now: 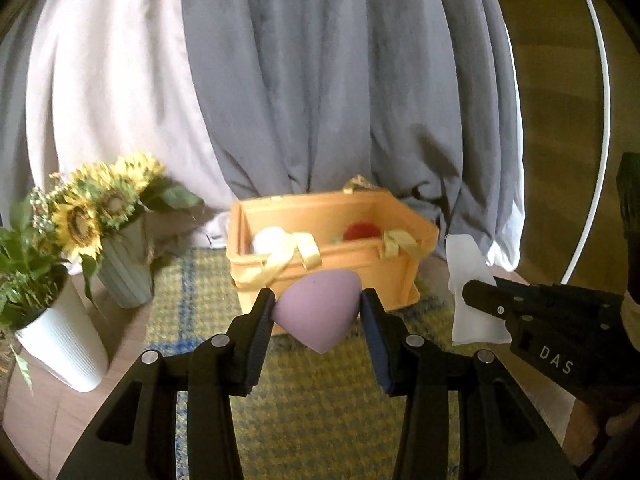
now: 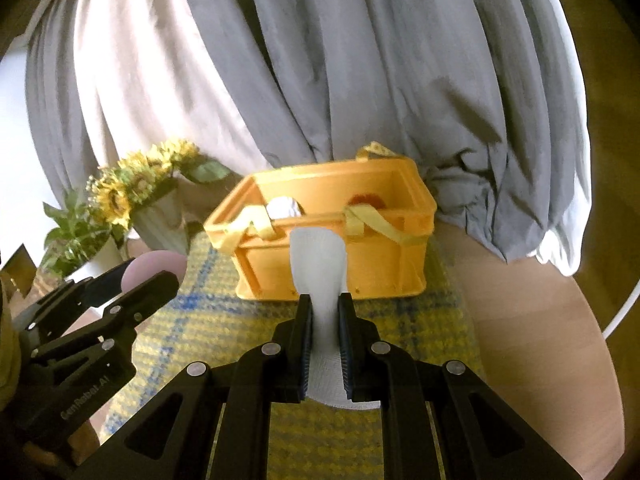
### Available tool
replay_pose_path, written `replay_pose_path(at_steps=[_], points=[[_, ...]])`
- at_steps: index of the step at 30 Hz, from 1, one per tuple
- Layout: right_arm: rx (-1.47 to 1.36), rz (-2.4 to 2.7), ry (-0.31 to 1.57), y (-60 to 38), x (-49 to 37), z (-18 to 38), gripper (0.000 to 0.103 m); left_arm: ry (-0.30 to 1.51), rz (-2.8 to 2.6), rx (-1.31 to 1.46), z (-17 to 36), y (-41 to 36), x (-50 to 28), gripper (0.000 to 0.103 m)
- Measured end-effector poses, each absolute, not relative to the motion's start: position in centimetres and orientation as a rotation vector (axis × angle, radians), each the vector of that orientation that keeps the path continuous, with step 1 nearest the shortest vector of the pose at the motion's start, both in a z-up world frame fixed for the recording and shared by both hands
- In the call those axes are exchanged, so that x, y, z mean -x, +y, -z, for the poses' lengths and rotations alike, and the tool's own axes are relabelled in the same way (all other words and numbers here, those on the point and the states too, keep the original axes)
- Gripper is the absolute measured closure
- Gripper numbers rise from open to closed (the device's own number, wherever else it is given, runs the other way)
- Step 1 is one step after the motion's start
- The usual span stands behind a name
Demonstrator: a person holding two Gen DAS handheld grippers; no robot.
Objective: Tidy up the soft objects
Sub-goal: 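Carry the sponge with the left gripper while the right gripper carries the cloth over the crate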
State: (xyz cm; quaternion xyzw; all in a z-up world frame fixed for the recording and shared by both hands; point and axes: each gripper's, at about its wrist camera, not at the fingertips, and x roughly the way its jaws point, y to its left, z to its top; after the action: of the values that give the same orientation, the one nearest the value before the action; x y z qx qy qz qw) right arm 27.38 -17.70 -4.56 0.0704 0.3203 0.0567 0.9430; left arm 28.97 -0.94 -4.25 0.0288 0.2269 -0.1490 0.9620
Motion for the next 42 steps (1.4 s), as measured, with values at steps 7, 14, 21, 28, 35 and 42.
replay_pose_path(at_steps=[7,14,21,28,35,42], points=[[-0.151,-0.123,0.583,-17.3,-27.5,2.5,0.089,0.412,0.276,-0.034,2.6,-0.2,-29.2,0.060],[-0.159,-0.119,0.513,-17.3,-28.8,1.0,0.089,0.361,0.259,-0.029,1.1,-0.3,-30.6,0.060],[-0.153,-0.098,0.443,-17.4,-30.6,-0.7,0.089,0.298,0.240,-0.037,-0.7,-0.7,-32.2,0.060],[-0.159,-0.103,0.402,-17.6,-32.5,-1.8,0.089,0.263,0.234,-0.033,-2.0,-1.2,-34.2,0.060],[-0.150,-0.109,0.389,-17.7,-35.0,-2.2,0.089,0.249,0.228,-0.040,-2.5,-1.7,-37.0,0.060],[-0.145,-0.106,0.400,-18.0,-38.3,-1.9,0.089,0.259,0.224,-0.055,-2.2,-2.1,-40.5,0.060]])
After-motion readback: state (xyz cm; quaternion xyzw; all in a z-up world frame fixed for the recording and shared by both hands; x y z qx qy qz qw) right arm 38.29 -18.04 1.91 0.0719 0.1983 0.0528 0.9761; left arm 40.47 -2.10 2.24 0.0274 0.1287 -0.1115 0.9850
